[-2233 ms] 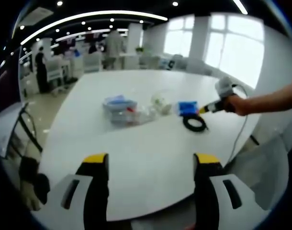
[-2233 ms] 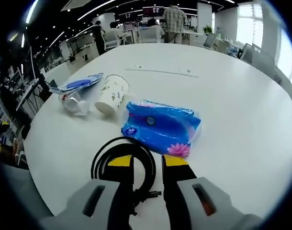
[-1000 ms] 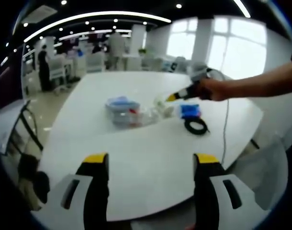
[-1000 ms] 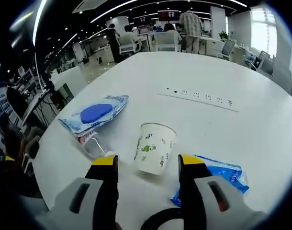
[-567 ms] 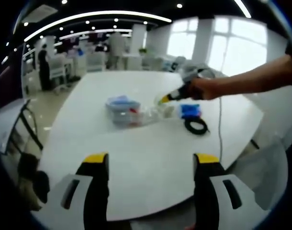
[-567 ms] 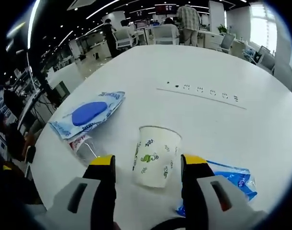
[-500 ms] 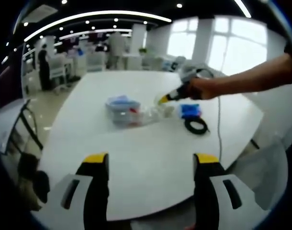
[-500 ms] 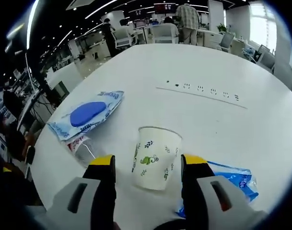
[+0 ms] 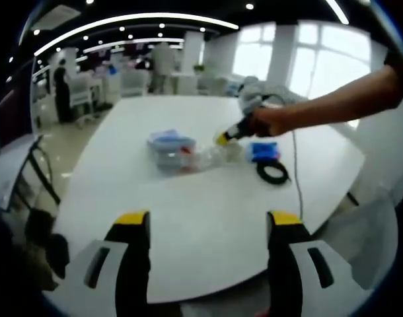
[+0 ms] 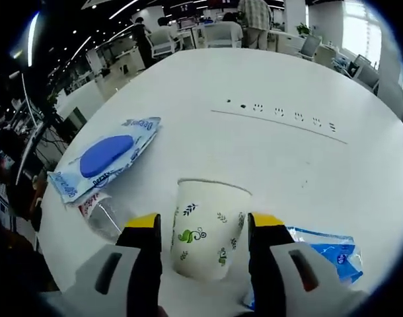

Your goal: Arrange the tabletop items into an orderly group along one side of the table until the central work area is clear of visible clutter.

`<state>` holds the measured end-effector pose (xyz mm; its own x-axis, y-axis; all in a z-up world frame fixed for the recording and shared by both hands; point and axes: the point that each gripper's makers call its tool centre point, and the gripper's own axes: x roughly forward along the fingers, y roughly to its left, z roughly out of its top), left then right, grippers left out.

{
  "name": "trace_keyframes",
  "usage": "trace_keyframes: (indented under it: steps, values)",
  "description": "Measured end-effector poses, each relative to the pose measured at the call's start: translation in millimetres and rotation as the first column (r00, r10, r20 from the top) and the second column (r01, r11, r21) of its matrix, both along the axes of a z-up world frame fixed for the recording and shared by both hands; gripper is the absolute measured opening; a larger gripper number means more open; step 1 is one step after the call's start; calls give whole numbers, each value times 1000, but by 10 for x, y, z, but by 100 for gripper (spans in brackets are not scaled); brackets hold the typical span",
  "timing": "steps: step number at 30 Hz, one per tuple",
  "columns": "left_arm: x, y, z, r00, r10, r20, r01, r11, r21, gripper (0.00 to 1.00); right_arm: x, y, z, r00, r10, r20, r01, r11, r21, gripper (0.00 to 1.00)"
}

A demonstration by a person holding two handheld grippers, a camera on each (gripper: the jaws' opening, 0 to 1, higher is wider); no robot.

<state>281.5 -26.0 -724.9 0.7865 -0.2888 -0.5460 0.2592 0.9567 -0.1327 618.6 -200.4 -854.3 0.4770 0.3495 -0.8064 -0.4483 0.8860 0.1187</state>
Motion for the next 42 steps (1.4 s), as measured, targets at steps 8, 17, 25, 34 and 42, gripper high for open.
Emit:
trace_keyframes:
  steps: [8, 17, 25, 34, 42]
  values:
    - [2, 13, -5, 1000, 0, -5, 0, 1000, -1, 68, -67, 1, -18, 1000, 6, 10, -6, 1000, -7, 42]
    - [4, 20, 1, 1000, -4, -3, 4, 1000, 1, 68, -118, -30, 47, 999, 14, 35, -14, 1000, -2, 42]
    - [-5, 4, 5, 1000, -12, 0, 12, 1000, 5, 68, -201, -31, 286, 996, 36, 84, -37, 999, 17, 42]
    - [-4, -7, 11, 1000, -23, 7, 23, 1000, 8, 68, -435, 34, 559, 989, 71, 130, -76, 997, 32, 42]
    - [-2, -25, 22, 999, -30, 15, 30, 999, 11, 68, -515, 170, 664, 979, 126, 160, -134, 990, 41, 42]
